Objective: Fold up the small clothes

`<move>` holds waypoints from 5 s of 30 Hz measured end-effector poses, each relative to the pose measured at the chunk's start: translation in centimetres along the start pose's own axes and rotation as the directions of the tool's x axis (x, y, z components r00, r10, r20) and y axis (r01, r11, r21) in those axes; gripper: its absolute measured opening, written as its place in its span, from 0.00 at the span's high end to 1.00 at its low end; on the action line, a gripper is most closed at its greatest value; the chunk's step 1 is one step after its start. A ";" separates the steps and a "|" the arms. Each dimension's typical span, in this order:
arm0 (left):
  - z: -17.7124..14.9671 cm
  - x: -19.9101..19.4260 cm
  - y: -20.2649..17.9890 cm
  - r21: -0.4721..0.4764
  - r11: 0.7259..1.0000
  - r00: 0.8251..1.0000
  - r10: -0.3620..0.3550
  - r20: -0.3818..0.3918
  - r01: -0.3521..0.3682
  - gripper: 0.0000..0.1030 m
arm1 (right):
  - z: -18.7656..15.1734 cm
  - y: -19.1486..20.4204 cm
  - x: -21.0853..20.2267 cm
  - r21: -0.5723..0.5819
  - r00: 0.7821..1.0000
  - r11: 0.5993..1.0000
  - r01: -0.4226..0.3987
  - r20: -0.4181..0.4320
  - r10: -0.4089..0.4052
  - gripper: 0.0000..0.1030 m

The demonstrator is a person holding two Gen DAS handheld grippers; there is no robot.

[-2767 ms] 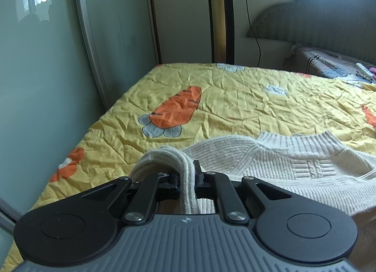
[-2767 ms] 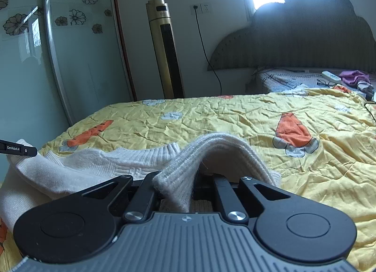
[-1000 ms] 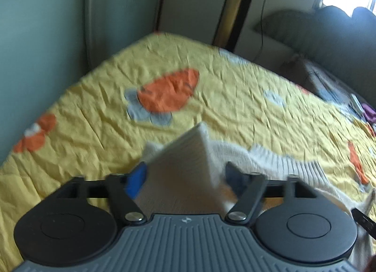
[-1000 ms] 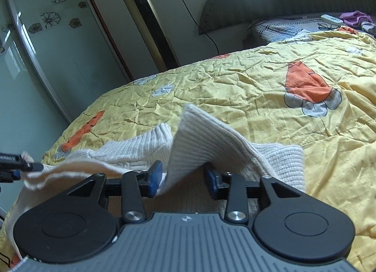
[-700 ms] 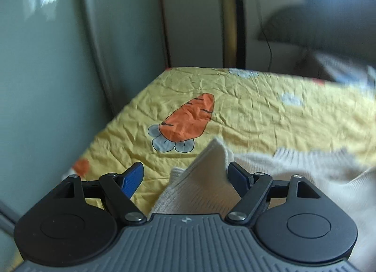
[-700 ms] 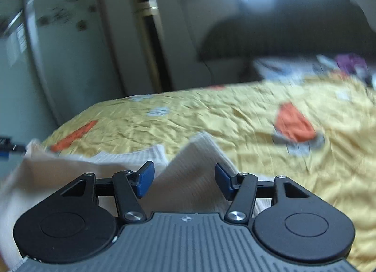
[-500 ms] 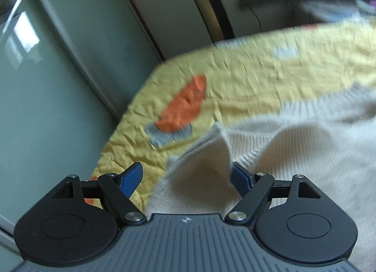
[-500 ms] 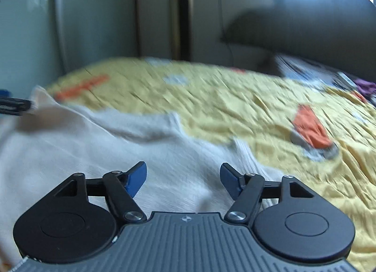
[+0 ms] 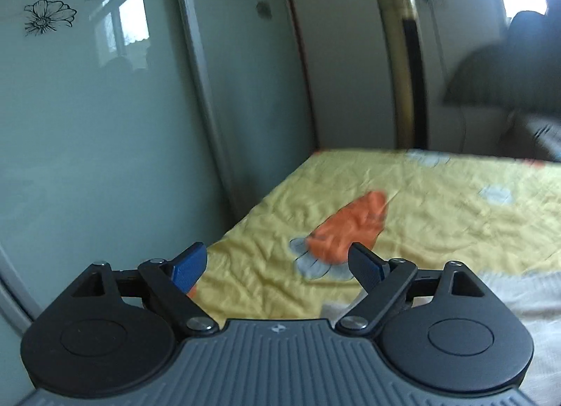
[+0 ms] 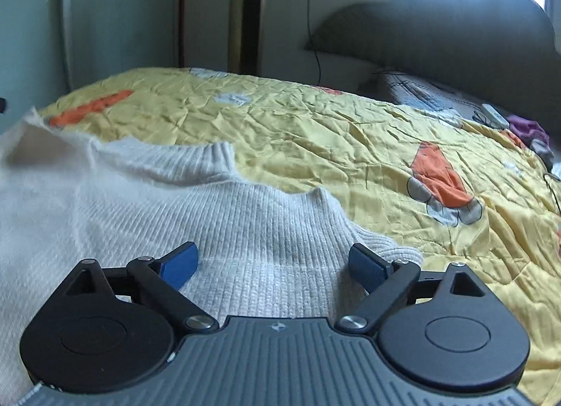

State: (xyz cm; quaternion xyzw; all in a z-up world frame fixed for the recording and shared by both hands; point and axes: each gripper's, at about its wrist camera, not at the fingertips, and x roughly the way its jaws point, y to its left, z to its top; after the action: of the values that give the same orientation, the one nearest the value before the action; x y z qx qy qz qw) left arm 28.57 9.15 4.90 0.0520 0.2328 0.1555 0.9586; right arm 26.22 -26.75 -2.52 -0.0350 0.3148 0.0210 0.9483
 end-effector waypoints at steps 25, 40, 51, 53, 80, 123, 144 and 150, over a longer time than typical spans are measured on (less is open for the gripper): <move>-6.5 -0.8 -0.5 0.183 0.937 0.937 -0.249 -0.244 0.297 0.14 | -2.4 -1.6 -7.5 0.131 0.995 0.990 -0.044 0.091 0.032 0.01; -9.6 3.6 10.7 -0.241 0.715 0.627 -0.694 -0.354 0.656 0.11 | -10.0 -12.9 -7.3 0.592 0.909 0.713 -0.375 0.083 0.409 0.06; -9.9 1.7 6.6 -0.169 0.737 0.667 -0.668 -0.329 0.655 0.40 | -5.8 -10.3 1.9 0.621 0.826 0.617 -0.483 0.089 0.557 0.65; -9.6 0.8 6.7 -0.182 0.751 0.687 -0.657 -0.310 0.635 0.65 | -6.4 -10.4 2.5 0.653 0.825 0.588 -0.477 0.101 0.556 0.67; -7.9 -11.3 3.3 -0.059 0.886 0.860 -0.460 -0.219 0.459 0.43 | -5.4 -14.2 -14.6 0.244 0.992 0.966 0.092 0.057 -0.109 0.50; -6.8 -6.5 1.7 -0.069 0.886 0.859 -0.462 -0.221 0.459 0.18 | -6.6 11.2 -16.3 -0.228 0.979 0.966 -0.125 0.129 0.157 0.07; -9.2 4.6 1.1 -0.560 0.549 0.421 -0.836 -0.353 0.621 0.68 | -12.3 28.0 -13.4 -0.777 0.954 0.602 0.186 0.290 0.080 0.35; -8.7 2.8 1.0 -0.517 0.582 0.479 -0.812 -0.333 0.628 0.78 | -12.5 28.9 -12.8 -0.785 0.957 0.603 0.142 0.265 0.119 0.75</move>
State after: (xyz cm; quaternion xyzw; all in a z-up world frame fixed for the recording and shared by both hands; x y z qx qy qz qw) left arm 26.58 11.21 -3.87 -0.2569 0.4619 -0.2248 0.8186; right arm 6.68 0.81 -6.39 -0.4524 0.1295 0.1575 0.8682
